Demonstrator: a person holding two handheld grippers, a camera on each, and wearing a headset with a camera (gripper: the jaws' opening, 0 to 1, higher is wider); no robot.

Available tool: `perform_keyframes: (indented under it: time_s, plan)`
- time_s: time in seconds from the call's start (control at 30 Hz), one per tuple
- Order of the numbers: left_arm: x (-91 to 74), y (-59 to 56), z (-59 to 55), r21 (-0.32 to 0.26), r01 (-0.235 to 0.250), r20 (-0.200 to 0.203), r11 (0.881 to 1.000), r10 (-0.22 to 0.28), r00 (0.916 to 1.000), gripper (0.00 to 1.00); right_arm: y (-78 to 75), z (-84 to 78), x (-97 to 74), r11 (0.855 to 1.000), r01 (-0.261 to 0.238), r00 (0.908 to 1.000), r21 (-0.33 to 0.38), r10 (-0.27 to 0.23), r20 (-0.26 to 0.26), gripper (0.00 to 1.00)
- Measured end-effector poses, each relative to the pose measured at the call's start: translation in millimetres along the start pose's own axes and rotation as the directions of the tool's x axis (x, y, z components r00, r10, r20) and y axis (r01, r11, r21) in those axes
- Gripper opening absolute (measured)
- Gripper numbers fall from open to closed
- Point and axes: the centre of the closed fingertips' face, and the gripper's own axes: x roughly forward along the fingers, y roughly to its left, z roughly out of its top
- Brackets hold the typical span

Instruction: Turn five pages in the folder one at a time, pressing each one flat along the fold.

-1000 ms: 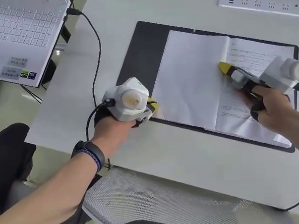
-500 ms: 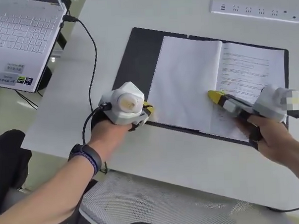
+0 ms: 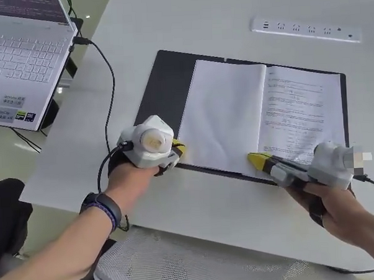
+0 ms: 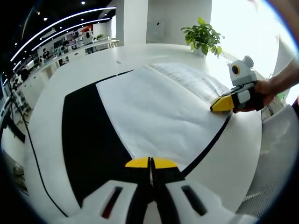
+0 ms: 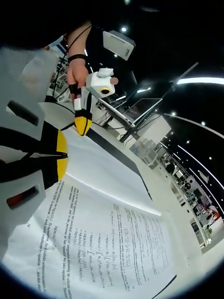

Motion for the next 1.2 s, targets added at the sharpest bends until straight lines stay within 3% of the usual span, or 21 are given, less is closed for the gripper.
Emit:
perform_keyframes:
  time_s: [0.23, 0.57, 0.83, 1.2]
  plan:
    - [3.7, 2.2, -1.9, -0.005, 0.001, 0.005, 1.0, -0.001, 1.0, 0.0, 7.8, -13.1, -7.4, 0.999, -0.017, 0.9996, 0.028, 0.018, -0.022, 0.0]
    - [6.4, 4.4, -3.3, -0.032, 0.004, 0.005, 0.999, -0.003, 1.0, 0.0, 11.4, -15.9, -9.2, 0.999, -0.006, 0.9998, 0.054, 0.007, -0.018, 0.0]
    - [6.2, 3.5, -3.7, -0.05, 0.009, -0.001, 0.999, -0.009, 1.0, 0.0, 9.5, -19.6, -11.8, 0.999, -0.005, 0.999, 0.043, 0.006, -0.044, 0.0]
    - [6.8, 1.9, -3.2, -0.08, 0.021, -0.014, 0.997, -0.022, 0.9997, 0.03, 7.2, -8.3, -21.8, 1.0, 0.022, 0.9995, 0.018, -0.021, -0.022, 0.04]
